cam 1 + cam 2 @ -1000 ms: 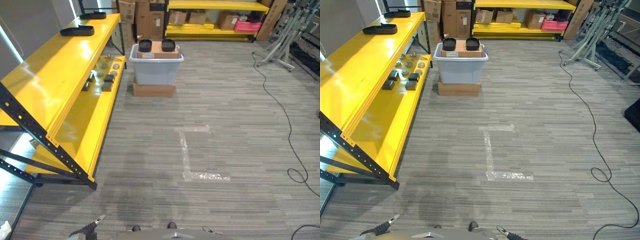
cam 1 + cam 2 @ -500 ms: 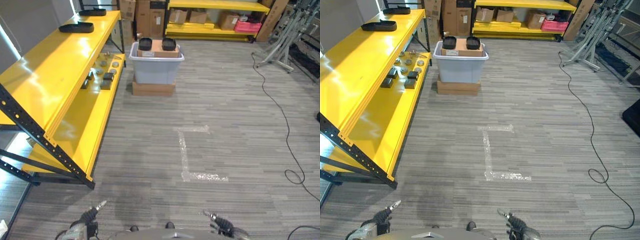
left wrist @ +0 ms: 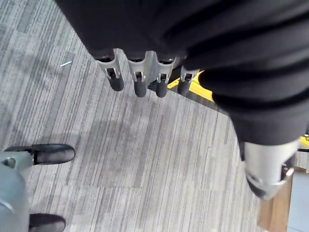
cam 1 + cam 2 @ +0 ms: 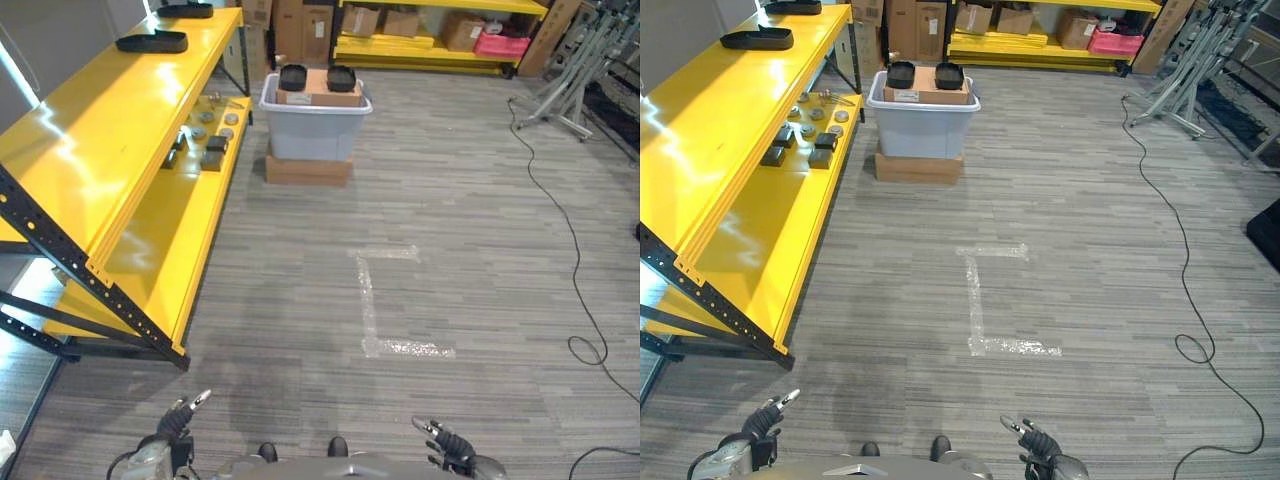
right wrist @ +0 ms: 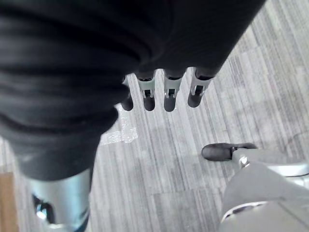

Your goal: Move parts from the plastic box to the shelf.

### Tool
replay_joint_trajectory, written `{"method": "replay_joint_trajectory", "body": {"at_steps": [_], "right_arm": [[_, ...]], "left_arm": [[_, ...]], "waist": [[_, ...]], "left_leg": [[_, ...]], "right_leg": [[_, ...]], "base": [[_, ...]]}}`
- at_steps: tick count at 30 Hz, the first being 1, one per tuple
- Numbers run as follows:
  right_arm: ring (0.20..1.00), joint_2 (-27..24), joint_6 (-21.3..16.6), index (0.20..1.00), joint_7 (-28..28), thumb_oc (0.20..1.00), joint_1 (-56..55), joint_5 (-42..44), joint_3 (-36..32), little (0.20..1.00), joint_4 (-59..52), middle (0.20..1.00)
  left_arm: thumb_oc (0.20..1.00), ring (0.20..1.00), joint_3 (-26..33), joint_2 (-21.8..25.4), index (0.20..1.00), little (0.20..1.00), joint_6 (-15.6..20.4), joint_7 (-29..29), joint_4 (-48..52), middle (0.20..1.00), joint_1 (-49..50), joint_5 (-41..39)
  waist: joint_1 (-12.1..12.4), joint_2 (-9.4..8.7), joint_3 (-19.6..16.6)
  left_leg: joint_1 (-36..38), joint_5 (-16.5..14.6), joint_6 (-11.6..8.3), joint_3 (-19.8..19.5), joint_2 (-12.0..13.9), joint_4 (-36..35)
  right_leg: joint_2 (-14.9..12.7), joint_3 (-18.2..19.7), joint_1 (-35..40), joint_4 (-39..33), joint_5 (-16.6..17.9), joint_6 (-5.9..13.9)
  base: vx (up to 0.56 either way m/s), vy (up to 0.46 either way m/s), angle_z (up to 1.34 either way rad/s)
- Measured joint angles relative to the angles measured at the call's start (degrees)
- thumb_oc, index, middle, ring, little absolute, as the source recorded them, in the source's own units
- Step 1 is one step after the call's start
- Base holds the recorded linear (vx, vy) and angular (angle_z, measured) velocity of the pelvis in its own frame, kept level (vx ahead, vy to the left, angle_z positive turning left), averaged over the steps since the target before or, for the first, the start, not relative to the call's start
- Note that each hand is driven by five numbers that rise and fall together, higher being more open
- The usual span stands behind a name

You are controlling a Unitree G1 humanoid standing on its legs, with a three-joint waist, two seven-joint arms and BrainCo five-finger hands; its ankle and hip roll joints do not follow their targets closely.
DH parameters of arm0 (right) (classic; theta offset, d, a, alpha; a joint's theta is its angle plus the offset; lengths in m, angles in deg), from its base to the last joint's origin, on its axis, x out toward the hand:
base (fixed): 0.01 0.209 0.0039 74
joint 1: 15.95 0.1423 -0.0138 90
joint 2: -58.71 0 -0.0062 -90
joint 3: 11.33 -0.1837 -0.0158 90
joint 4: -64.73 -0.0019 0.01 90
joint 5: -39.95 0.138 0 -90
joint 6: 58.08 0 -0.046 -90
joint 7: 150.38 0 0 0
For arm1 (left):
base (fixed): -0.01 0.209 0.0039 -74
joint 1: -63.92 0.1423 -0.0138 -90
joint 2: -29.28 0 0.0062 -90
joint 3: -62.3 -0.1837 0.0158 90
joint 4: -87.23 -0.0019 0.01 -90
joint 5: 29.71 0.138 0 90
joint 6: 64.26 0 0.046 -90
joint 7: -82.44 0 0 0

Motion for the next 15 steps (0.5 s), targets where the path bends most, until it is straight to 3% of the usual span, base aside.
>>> {"method": "replay_joint_trajectory", "body": {"at_steps": [10,12,15], "right_arm": [[1.0,0.26,1.11,1.0,-3.62,1.0,0.18,-2.22,0.32,1.0,2.18,1.0],[1.0,0.42,1.02,1.0,-3.59,1.0,0.97,-2.27,0.49,1.0,2.2,1.0],[1.0,0.85,0.99,1.0,-3.44,1.0,3.63,-3.76,0.53,1.0,2.13,1.0]], "left_arm": [[1.0,1.0,-0.05,0.27,1.0,1.0,-2.9,1.5,-2.62,1.0,-0.42,5.4],[1.0,1.0,-0.13,0.63,1.0,1.0,-3.13,1.53,-2.73,1.0,-0.75,6.85],[1.0,1.0,-1.87,1.45,1.0,1.0,-3.34,1.77,-2.76,1.0,-2.21,8.94]], "waist": [[-0.21,-0.96,1.08],[-0.18,-1.27,1.77],[-0.38,-0.07,3.88]], "left_leg": [[0.39,-0.2,0.57,0.35,-0.42,0.02],[0.18,-0.15,1.01,1.11,-0.29,0.03],[0.09,0.06,2.34,2.7,0.7,0.01]], "right_leg": [[-0.44,0.75,-1.4,2.63,-0.29,0.71],[-0.46,1.28,-3.21,5.21,-0.45,1.03],[-0.84,1.28,-8.44,13.9,-2.01,2.77]], "base": [[0.04,0.096,-0.03],[0.01,0.063,-0.21],[0.06,0.015,-0.25]]}}
